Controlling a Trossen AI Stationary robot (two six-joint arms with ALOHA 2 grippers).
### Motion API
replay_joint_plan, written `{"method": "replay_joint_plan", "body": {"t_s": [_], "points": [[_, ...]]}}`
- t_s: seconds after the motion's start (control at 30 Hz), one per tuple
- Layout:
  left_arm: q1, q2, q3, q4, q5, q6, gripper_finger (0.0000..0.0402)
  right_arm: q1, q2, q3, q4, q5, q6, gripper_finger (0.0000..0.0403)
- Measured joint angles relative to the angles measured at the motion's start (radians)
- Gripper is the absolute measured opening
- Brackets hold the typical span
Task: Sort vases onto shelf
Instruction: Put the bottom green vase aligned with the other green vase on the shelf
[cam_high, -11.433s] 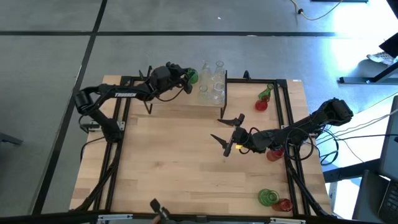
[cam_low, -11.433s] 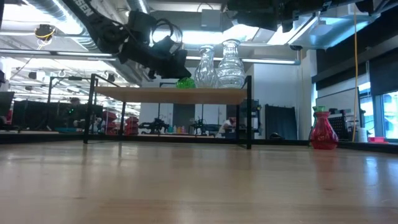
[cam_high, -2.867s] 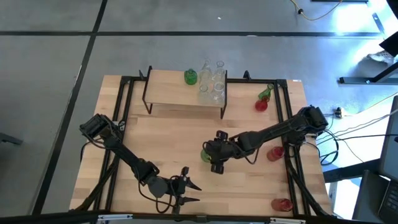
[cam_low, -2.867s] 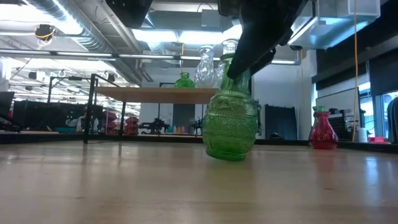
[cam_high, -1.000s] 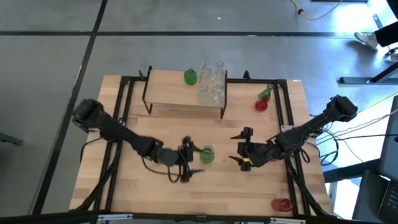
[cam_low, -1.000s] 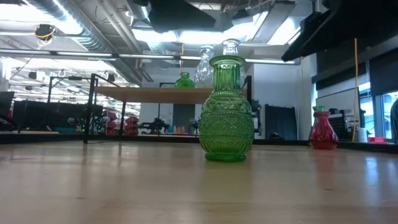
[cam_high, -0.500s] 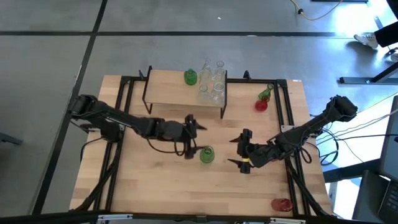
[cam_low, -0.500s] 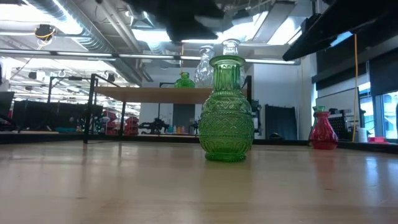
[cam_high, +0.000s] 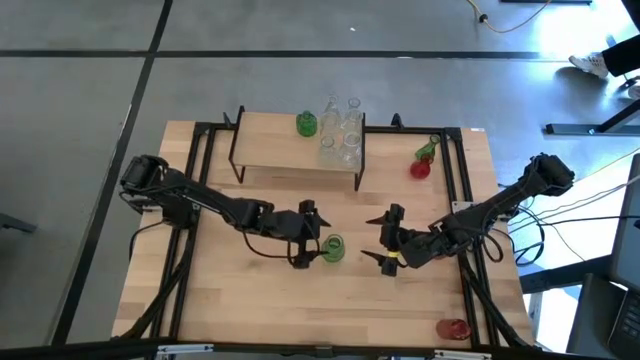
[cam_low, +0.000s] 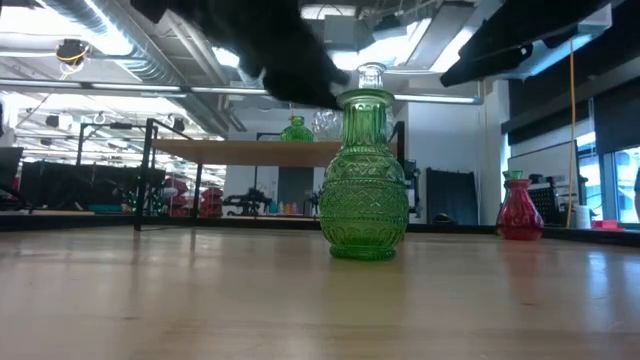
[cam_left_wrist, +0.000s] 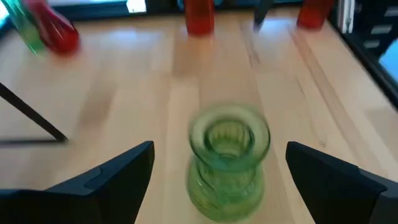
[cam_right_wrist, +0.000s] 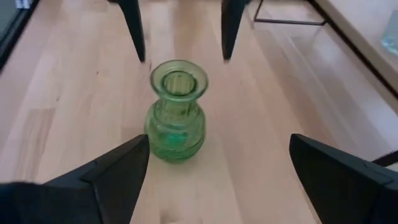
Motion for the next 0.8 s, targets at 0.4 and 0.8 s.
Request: {"method": "replay_joint_plan", "body": {"t_s": [0.4, 0.8], "points": [[-0.016, 0.121, -0.028, 0.206, 0.001, -0.027, 0.0359, 0.000, 0.000, 0.000, 0.019, 0.016, -0.040, 0.0371], [-0.012, 0.200, -0.028, 0.347, -0.002, -0.012, 0.0321, 0.000, 0.000, 0.000, 0.023, 0.024, -0.060, 0.0371]]}}
